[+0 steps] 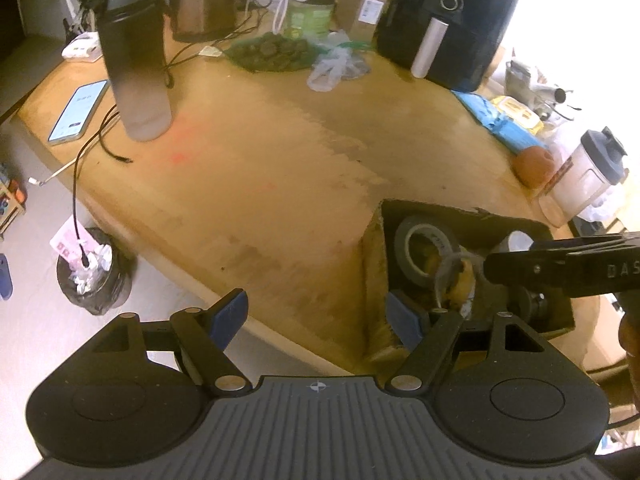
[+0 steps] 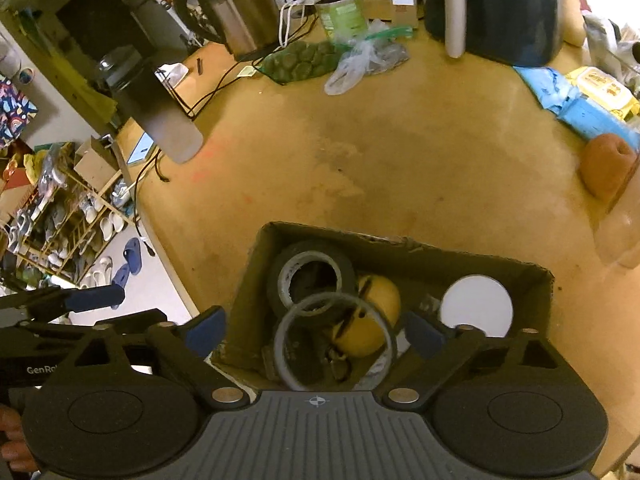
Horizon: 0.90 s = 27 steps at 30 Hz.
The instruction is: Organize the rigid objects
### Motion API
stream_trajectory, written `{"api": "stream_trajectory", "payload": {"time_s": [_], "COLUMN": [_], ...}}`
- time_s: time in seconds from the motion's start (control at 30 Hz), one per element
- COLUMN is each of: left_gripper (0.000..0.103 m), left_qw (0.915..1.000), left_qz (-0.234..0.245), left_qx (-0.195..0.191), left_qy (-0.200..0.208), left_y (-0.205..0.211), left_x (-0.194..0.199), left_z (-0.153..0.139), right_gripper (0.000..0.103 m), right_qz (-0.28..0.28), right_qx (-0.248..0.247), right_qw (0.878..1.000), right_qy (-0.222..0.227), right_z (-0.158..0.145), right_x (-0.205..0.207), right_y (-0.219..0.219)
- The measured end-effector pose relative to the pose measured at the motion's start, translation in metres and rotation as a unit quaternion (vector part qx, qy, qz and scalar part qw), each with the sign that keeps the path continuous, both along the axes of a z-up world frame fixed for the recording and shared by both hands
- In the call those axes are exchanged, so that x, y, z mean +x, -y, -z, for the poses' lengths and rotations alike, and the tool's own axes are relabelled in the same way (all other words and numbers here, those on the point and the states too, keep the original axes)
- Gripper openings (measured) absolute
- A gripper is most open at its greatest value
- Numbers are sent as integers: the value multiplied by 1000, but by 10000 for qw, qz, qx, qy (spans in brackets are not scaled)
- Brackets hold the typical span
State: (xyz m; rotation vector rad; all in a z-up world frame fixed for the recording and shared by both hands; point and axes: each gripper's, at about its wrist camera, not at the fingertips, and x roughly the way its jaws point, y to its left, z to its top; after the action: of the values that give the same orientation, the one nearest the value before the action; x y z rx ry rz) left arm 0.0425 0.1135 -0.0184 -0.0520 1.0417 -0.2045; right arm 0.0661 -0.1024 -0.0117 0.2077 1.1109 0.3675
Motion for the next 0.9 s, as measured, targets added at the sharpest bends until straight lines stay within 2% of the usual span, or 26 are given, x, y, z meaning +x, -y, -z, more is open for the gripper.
{"api": "stream_trajectory", "payload": {"time_s": [0.27,0.43,0.73,0.8,0.87,0.9], "left_gripper": [76,76,77,82,97,100], "left_qw": [10000,10000,9987,9985,9986,9986], "left_qz": [-22,24,272,284,256,240], "left_qx": [-6,10,421,458,430,424], "left_qy": [18,73,80,90,171,207], "left_y": [3,12,52,60,65,68], "left_x": [-2,-3,-6,-8,-11,-13], "left_z": [0,-6,-9,-9,-10,-11], "right_gripper": [100,103,103,103,103,103], "right_qz": [96,233,487,534,581,596], "right_qx": [-101,-191,-815,-953,-1047,-1079], "right_qw": [9999,9994,9951,9937,9925,9921], "right_qy": [25,193,267,238,235,214], "right_z": [-1,-6,-5,-4,-3,-2], "right_x": [-2,-5,-21,-26,-32,-34], "right_y": [5,15,45,53,61,64]}}
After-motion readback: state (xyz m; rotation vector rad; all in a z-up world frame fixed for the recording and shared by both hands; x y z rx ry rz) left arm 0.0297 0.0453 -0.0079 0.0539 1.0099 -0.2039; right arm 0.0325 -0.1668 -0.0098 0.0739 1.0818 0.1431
